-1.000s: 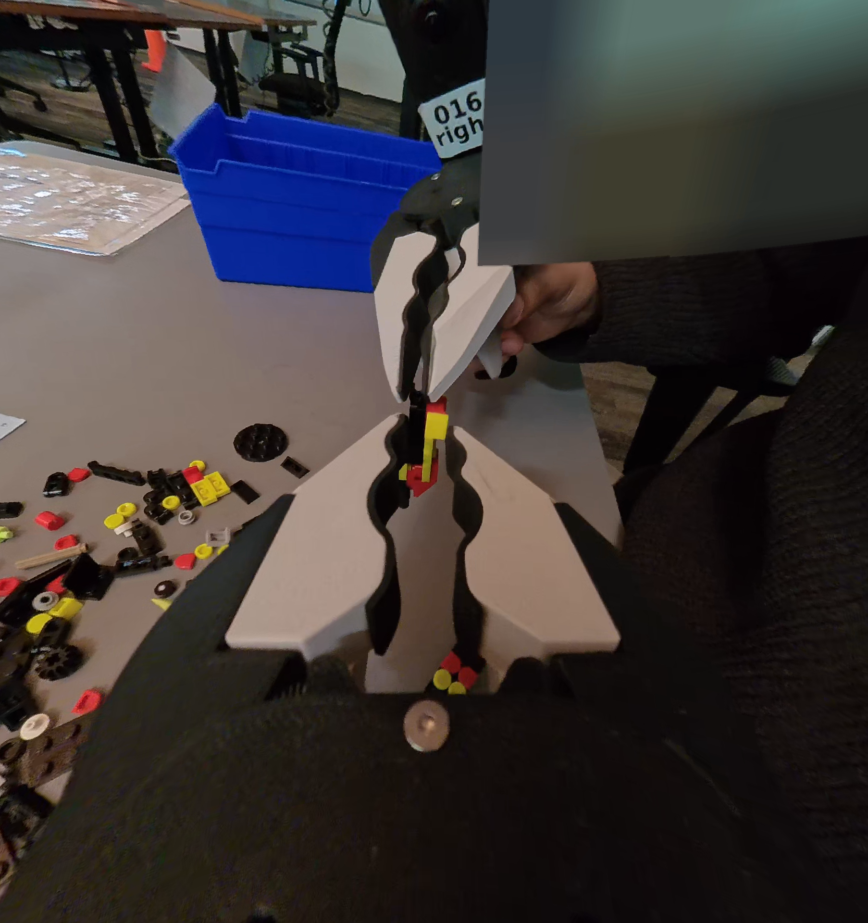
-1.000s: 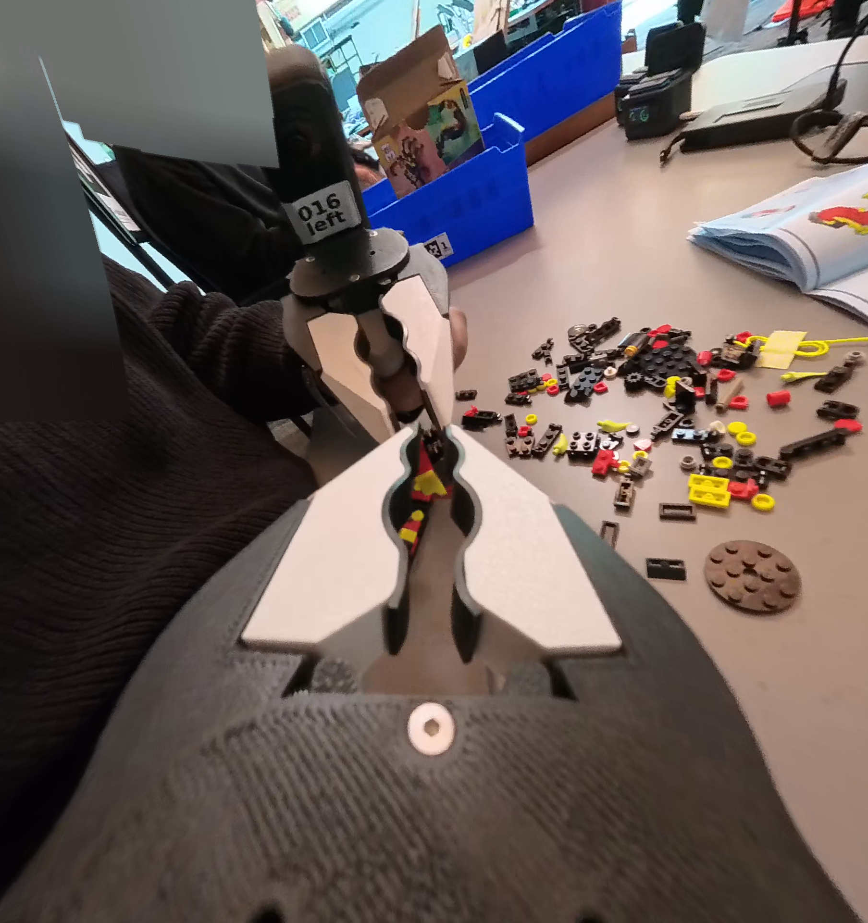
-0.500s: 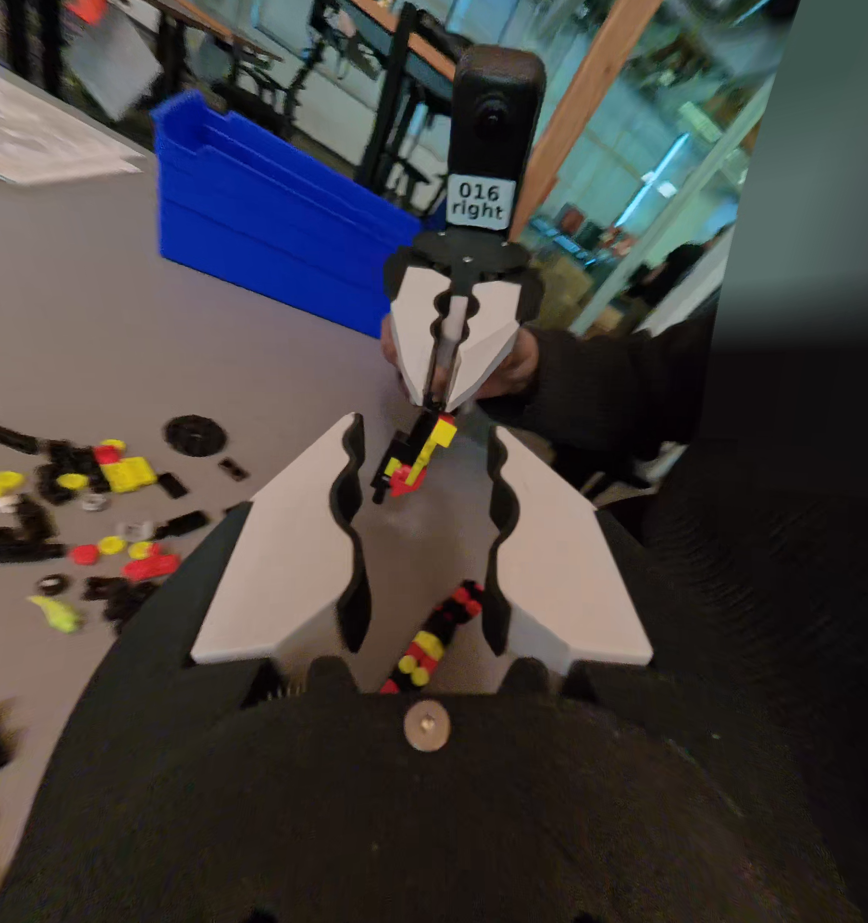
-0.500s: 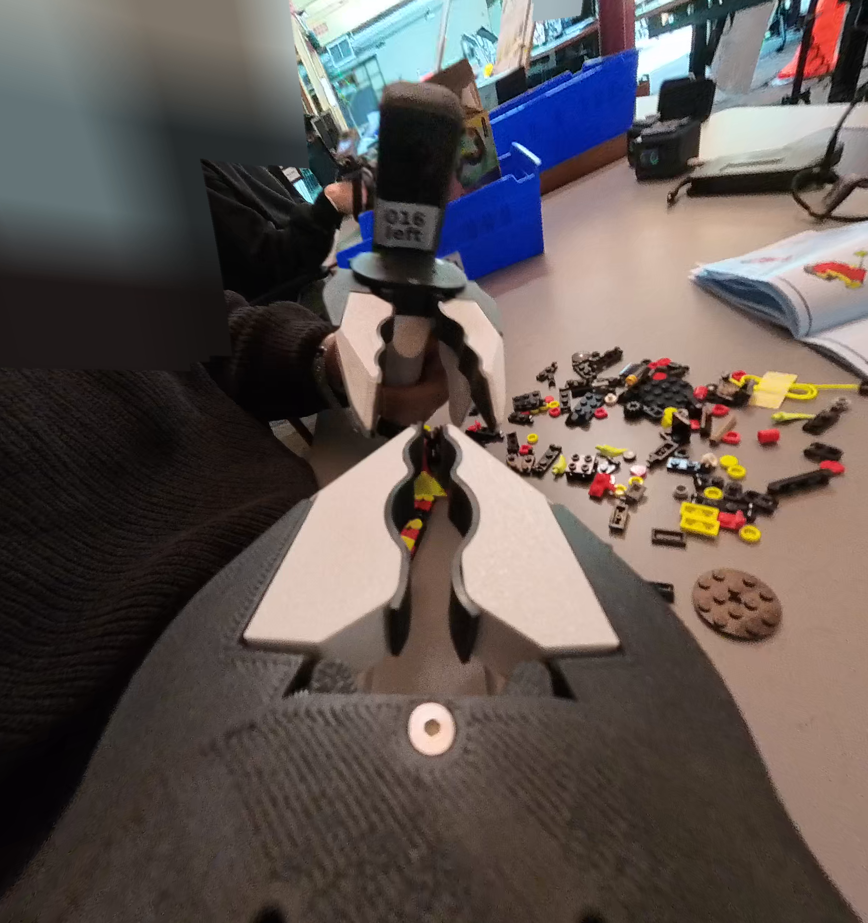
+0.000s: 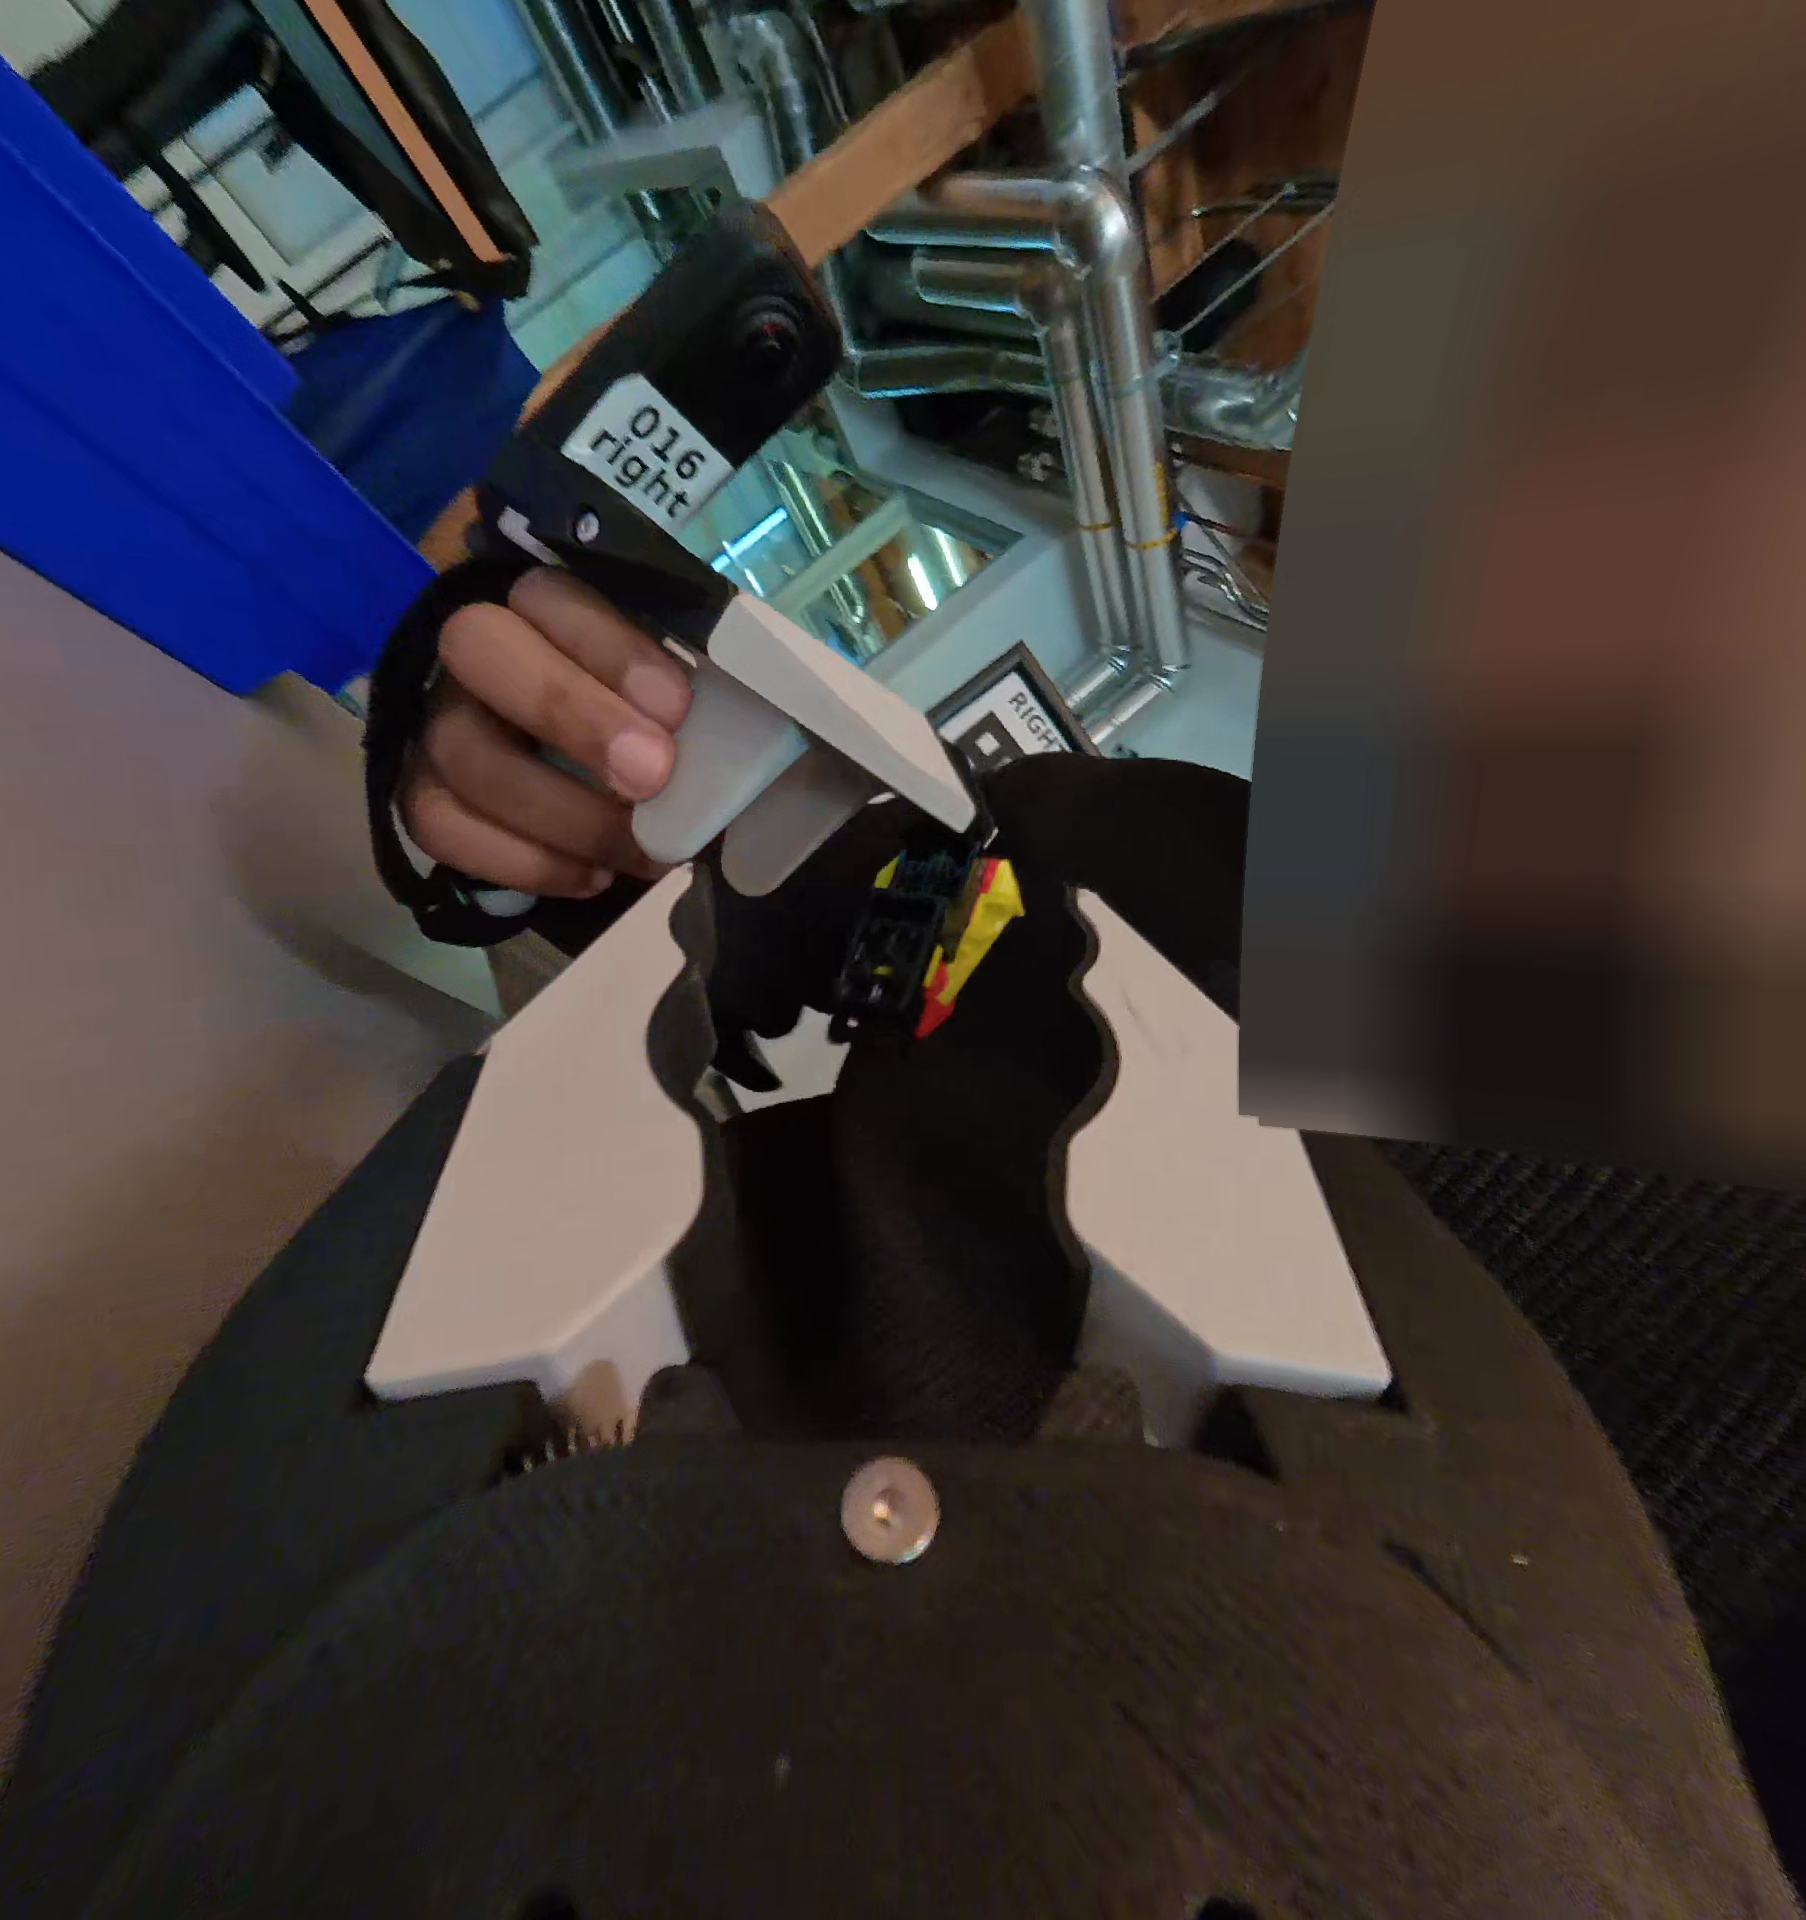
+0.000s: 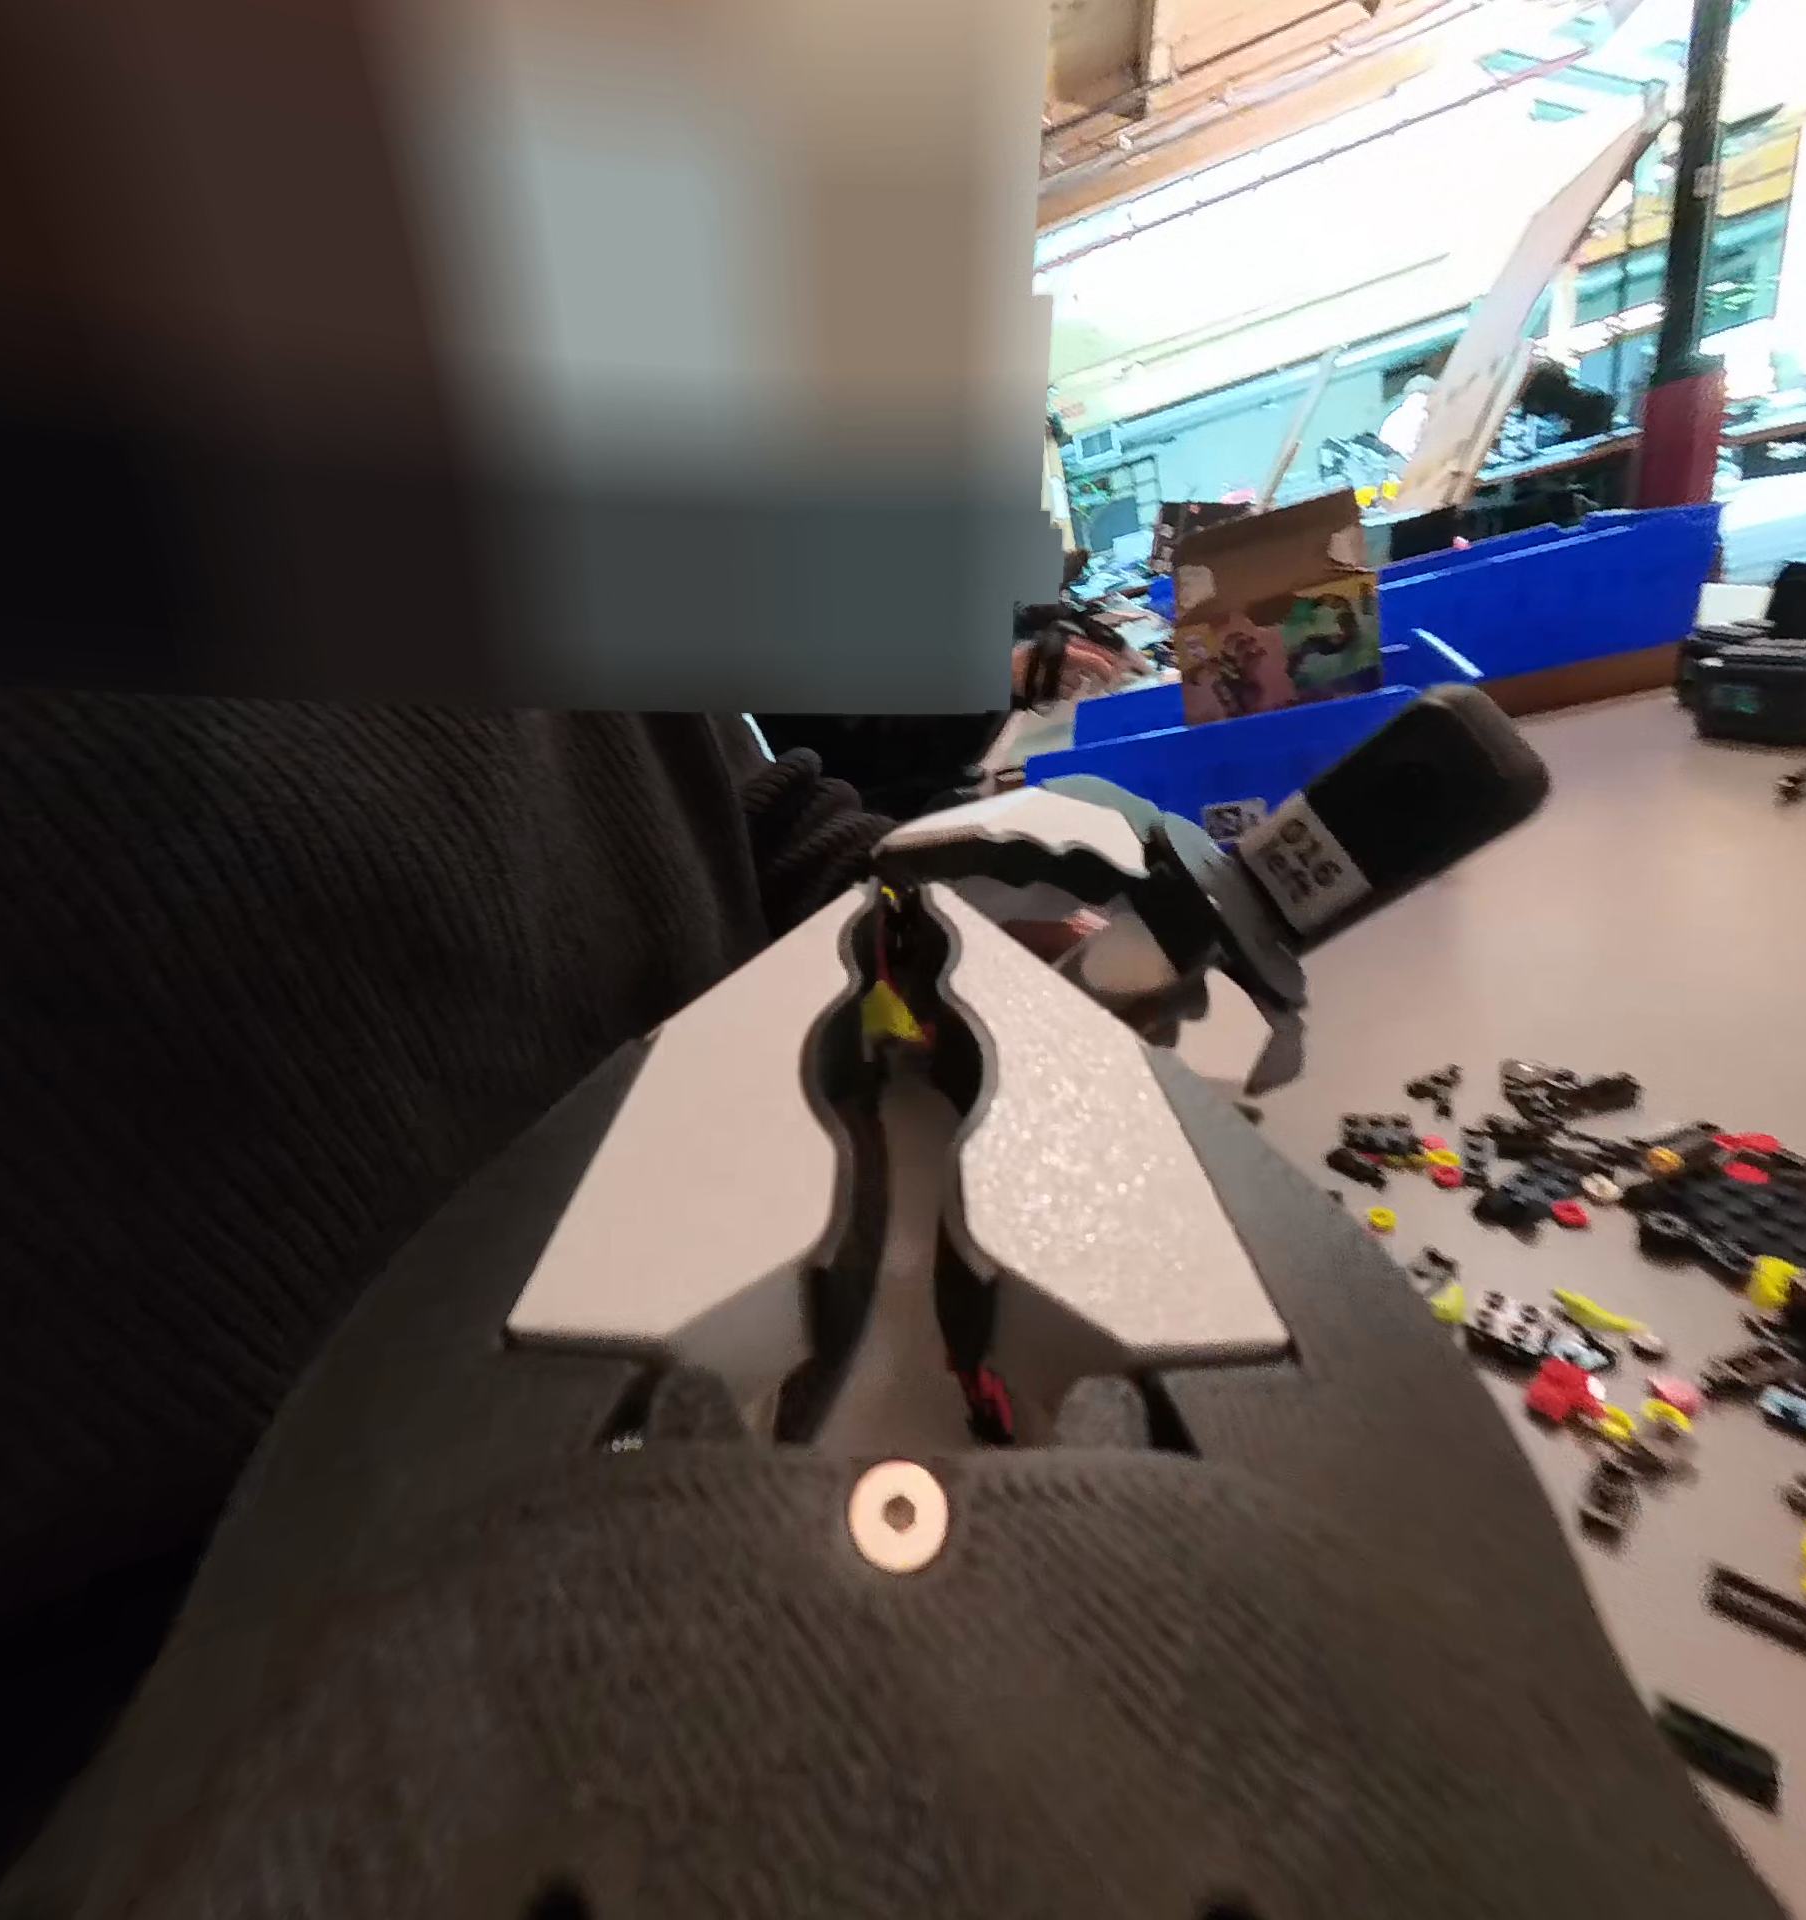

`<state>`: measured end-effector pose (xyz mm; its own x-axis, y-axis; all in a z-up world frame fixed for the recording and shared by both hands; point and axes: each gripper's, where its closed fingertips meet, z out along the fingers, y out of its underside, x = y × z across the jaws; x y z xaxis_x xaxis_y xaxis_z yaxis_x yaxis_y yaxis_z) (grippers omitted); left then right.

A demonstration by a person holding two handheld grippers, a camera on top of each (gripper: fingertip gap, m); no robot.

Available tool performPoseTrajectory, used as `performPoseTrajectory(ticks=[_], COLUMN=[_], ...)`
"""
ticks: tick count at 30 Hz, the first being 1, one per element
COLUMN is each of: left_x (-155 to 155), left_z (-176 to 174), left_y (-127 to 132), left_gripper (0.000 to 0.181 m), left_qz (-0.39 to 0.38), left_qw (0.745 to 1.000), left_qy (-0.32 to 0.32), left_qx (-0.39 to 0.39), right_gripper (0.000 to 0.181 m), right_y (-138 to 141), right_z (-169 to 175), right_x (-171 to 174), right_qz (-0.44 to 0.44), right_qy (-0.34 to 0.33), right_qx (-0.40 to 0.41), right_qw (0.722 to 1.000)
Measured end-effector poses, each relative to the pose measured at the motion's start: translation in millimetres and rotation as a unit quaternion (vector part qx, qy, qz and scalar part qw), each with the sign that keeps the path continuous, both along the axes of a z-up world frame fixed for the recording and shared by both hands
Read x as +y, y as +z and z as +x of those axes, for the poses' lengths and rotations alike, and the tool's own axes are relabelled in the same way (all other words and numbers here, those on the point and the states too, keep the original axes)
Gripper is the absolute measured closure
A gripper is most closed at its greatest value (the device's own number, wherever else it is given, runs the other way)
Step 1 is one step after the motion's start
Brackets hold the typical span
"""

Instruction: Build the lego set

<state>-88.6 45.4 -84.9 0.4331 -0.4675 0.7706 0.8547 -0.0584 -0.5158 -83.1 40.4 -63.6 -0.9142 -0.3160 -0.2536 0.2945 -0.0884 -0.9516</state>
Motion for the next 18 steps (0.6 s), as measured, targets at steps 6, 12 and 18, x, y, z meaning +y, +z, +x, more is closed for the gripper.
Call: performPoseTrajectory(ticks=[6,12,18], left_x=[3,0,-3], left_z=[24,37,33], left_y=[1,5,5], left_gripper=[0.125,0.149,0.161], left_qz=[0.007,0.021,0.018], left_qw=[0.998,0.994,0.995], left_qy=[-0.069,-0.109,-0.095], left_qx=[0.001,0.005,0.022], right_gripper=[0.178,0.177,0.177], right_y=[5,3,2], right_z=[13,21,18], right_x=[4,3,5], right_qz=[-0.019,-0.016,-0.011], right_qy=[0.031,0.046,0.041], right_qx=[0.016,0.033,0.035], right_qw=[0.999,0.998,0.998])
